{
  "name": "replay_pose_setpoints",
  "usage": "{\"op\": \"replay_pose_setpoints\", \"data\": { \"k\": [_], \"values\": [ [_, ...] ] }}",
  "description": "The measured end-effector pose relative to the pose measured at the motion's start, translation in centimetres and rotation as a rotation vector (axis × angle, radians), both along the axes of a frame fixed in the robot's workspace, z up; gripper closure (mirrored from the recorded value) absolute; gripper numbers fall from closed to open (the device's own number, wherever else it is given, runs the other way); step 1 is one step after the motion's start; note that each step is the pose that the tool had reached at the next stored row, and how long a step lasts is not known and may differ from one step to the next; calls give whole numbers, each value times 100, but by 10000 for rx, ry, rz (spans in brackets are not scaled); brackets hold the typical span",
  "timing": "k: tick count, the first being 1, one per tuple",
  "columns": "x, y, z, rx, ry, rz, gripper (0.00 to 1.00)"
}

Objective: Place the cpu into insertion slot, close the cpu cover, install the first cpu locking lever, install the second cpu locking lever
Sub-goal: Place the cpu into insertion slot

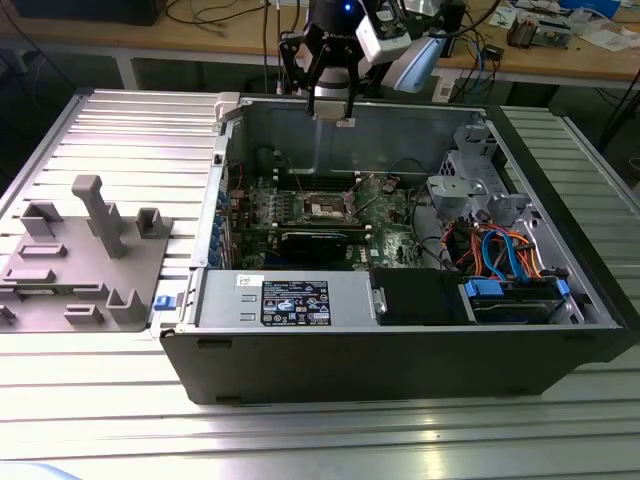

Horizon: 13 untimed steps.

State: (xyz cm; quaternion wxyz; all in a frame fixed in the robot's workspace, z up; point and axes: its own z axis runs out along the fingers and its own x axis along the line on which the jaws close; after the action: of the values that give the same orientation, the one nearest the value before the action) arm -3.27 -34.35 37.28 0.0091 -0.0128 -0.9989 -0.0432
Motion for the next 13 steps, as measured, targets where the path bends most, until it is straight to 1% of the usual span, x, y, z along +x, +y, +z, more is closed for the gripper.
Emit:
{"op": "replay_pose_setpoints", "data": {
  "k": [13],
  "values": [
    [0, -1, -23, -13, 0, 1, 46]
  ]
}}
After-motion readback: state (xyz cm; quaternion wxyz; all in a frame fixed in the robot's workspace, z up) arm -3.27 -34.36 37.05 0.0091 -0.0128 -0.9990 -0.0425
